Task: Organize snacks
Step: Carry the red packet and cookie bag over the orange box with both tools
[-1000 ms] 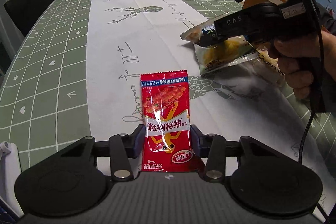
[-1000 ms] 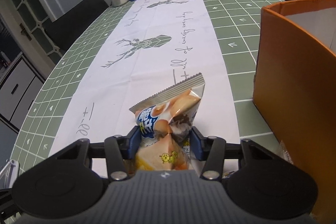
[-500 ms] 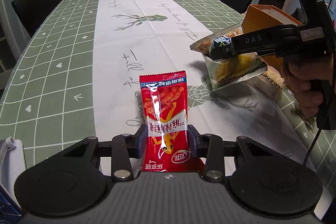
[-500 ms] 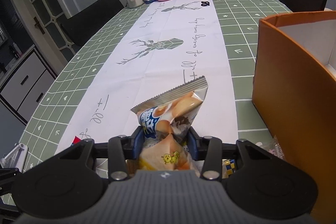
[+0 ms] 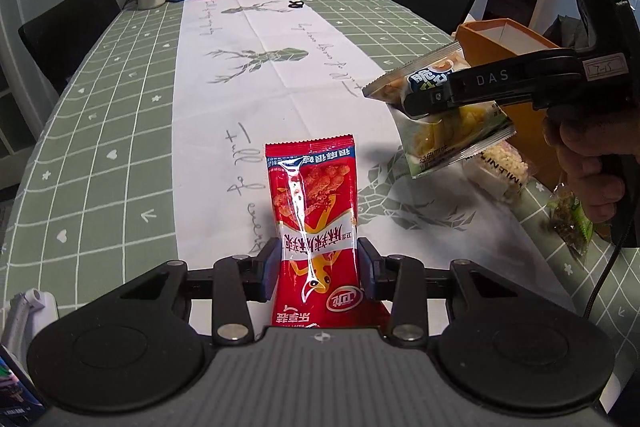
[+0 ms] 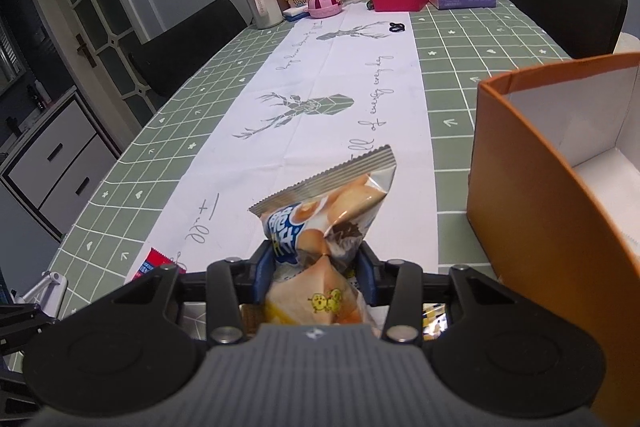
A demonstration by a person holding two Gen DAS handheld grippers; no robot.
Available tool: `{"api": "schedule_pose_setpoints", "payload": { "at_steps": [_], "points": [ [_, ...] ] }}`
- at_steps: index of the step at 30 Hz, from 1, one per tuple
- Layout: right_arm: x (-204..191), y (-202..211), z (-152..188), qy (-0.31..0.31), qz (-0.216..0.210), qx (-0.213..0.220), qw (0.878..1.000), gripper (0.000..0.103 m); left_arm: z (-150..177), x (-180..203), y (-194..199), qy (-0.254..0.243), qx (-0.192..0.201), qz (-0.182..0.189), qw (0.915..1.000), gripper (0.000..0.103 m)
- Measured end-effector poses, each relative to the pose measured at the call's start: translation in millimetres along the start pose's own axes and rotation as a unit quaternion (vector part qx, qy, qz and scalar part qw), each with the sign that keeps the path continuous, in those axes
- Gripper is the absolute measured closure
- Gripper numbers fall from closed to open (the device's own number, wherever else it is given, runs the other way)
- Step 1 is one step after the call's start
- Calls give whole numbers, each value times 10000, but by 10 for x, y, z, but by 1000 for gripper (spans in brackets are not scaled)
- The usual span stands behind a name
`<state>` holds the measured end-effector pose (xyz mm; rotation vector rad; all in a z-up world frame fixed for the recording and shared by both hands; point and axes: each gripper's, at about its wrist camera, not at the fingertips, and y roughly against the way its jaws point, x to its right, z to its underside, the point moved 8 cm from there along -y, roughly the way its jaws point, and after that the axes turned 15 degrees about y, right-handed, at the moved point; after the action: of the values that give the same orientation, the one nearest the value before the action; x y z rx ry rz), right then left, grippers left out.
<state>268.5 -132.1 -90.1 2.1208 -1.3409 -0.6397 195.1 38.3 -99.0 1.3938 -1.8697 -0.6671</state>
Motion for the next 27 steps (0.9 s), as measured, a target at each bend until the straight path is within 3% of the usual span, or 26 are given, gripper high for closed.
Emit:
{"api": "schedule_pose_setpoints", "payload": {
  "at_steps": [17,27],
  "points": [
    [165,800,-497,250,148,646,9975,62,-757,603,507,-526,700,104,9961,58],
    [464,1330,-655,353,384,932,9943,62,-934,1170,504,-927,785,351,9920,58]
  ]
}}
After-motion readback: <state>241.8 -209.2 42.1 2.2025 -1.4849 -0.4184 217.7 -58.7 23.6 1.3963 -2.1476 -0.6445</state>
